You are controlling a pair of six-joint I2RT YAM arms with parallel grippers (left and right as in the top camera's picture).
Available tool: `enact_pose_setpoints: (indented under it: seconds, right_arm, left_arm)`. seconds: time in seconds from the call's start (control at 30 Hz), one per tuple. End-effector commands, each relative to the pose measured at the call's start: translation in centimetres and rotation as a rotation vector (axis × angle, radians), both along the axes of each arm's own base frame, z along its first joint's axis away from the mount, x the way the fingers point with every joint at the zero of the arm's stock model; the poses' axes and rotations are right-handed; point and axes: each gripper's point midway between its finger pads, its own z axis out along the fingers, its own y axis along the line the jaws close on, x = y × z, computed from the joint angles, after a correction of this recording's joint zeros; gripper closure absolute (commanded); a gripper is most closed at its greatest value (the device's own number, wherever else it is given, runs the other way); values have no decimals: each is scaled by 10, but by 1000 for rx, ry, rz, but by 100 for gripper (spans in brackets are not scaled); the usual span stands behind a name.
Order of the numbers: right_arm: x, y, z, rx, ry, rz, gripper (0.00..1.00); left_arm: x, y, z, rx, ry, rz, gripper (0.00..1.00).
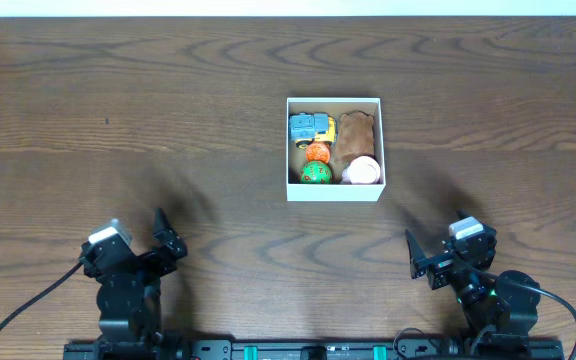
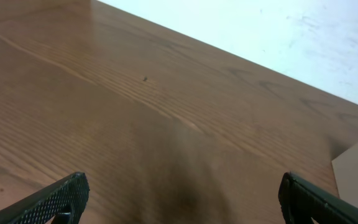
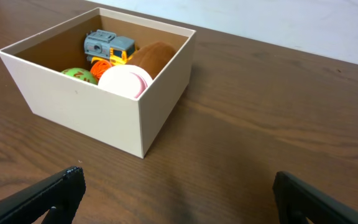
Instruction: Pack container
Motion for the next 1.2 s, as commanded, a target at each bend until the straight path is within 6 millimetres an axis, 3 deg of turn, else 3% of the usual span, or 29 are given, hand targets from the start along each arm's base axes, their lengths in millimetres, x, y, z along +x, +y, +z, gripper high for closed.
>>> enact_pose_setpoints:
  seconds: [0.0,0.4,0.9,1.07,1.17]
  right_arm:
    - [0,2,-1,12,3,2,1]
    - [0,2,-1,12,3,2,1]
    - [0,2,-1,12,3,2,1]
    - [0,2,-1,12,2,2,1]
    - [0,2,-1,12,3,2,1]
  left_arm:
    - [0,1,0,-3,-14,4,2]
    - [4,1,-16,-2,0,5,2]
    - [10,1,-19,-3,-48,5,2]
    - [10,1,-34,-4,-15,4,2]
    - [11,1,-33,-3,-22,5,2]
